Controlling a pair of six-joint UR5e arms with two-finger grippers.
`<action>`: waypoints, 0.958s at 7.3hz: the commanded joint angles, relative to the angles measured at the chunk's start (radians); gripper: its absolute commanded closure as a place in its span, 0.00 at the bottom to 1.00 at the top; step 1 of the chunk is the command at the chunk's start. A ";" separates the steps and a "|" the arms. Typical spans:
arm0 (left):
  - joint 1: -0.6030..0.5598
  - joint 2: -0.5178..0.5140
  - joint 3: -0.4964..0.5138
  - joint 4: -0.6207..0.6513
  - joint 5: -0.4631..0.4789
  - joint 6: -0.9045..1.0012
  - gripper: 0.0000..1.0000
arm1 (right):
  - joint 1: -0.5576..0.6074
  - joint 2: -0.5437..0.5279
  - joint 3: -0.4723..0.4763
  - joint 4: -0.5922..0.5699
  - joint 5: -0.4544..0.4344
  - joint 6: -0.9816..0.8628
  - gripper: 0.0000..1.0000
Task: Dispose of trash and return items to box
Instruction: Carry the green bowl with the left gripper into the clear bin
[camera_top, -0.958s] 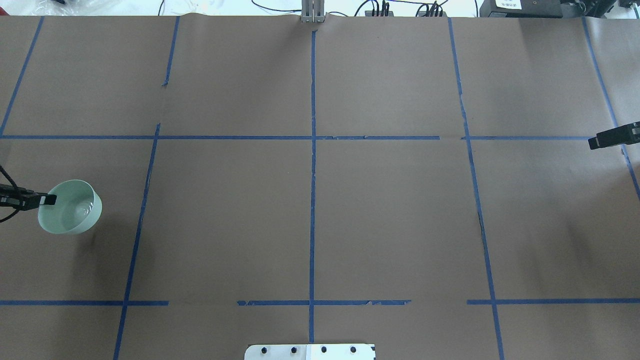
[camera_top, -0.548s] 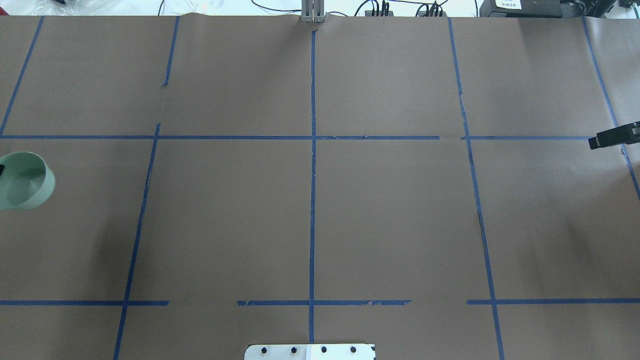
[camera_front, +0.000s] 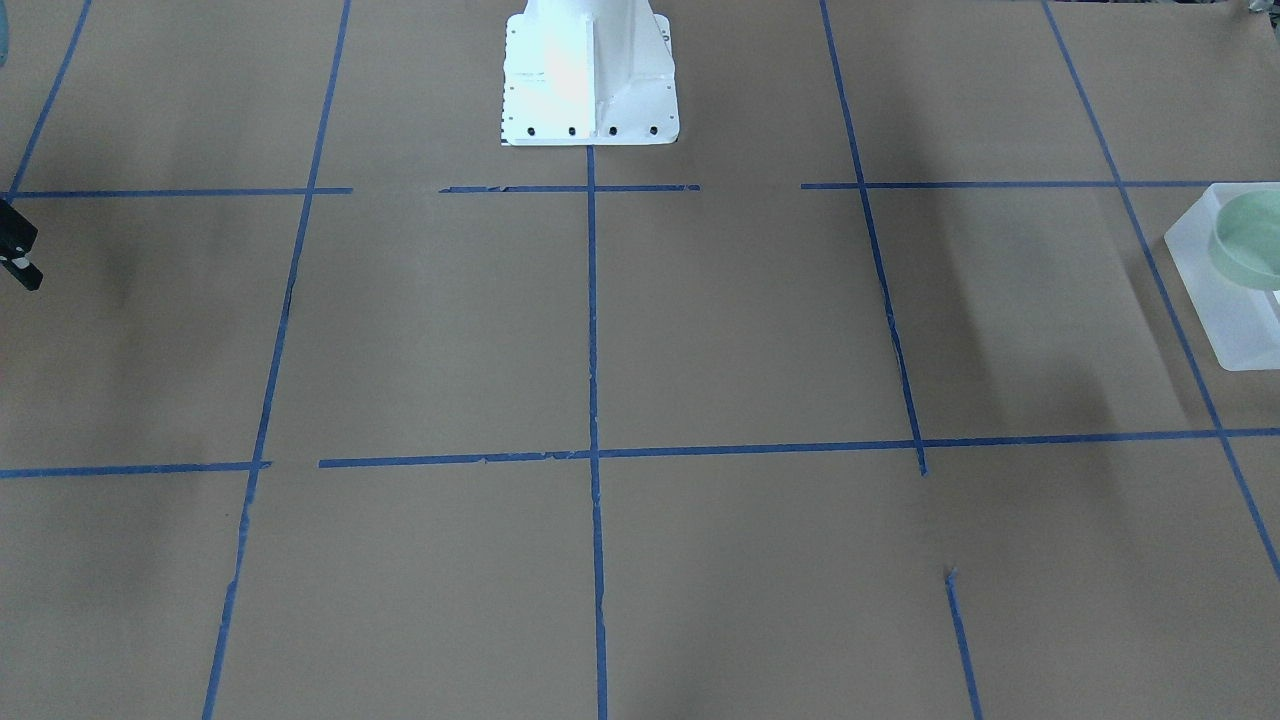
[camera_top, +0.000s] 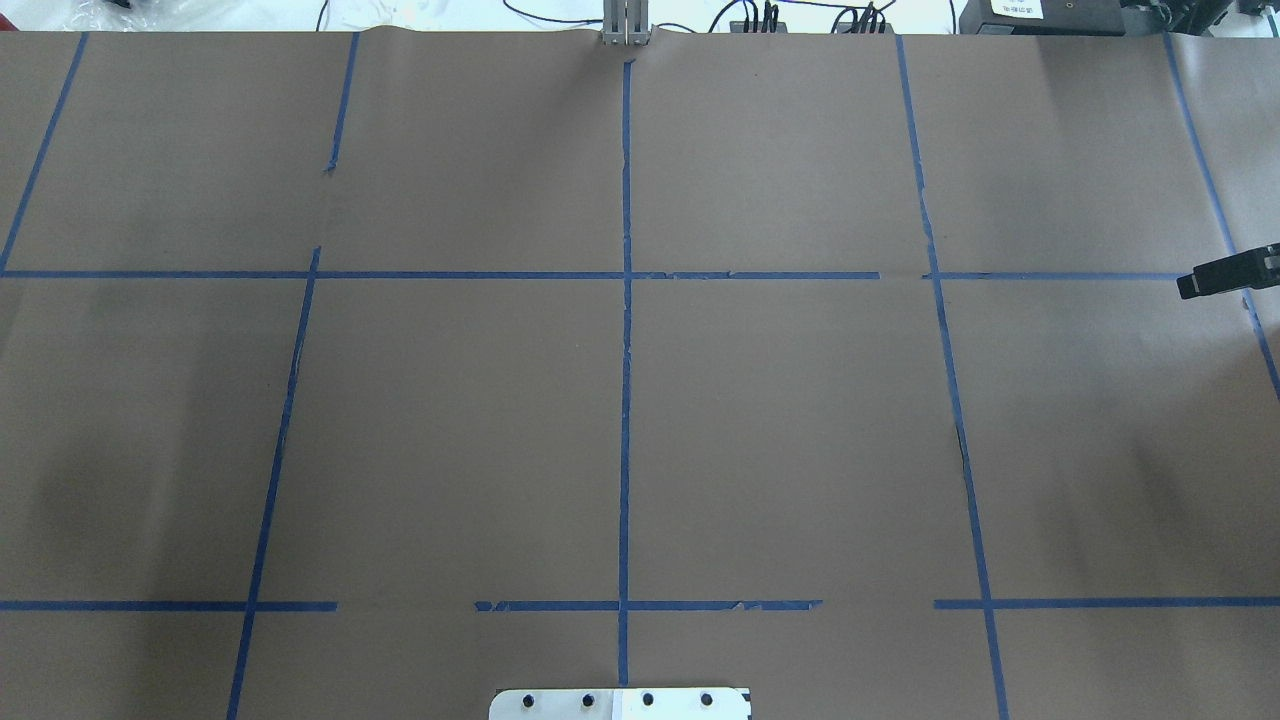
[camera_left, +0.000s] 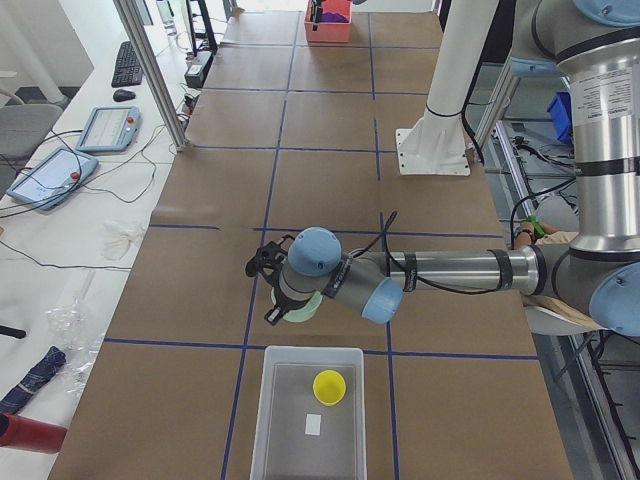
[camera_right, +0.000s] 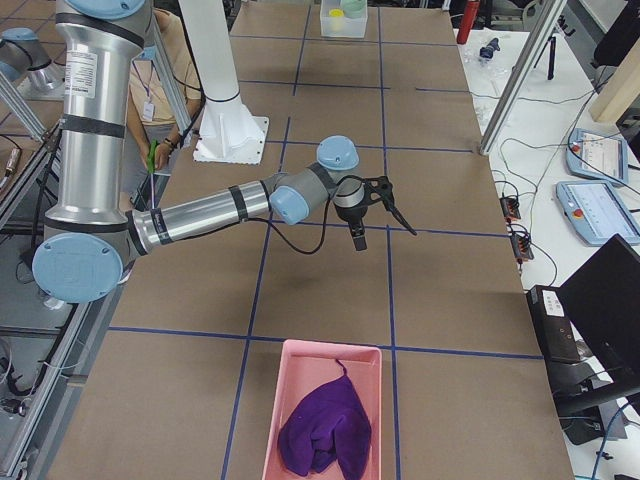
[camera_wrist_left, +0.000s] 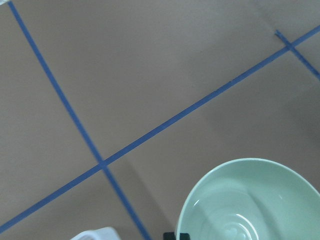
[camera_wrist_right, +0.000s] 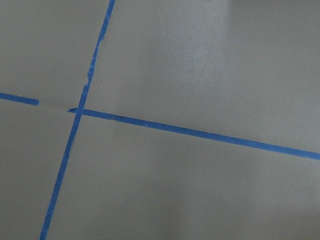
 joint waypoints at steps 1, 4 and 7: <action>-0.105 -0.047 0.205 0.001 0.004 0.259 1.00 | 0.000 0.000 -0.003 0.000 0.000 -0.002 0.00; -0.106 -0.038 0.383 -0.171 0.070 0.291 1.00 | 0.000 -0.011 -0.030 0.061 0.000 -0.003 0.00; -0.106 -0.049 0.419 -0.179 0.084 0.291 1.00 | 0.000 -0.011 -0.069 0.123 0.000 -0.002 0.00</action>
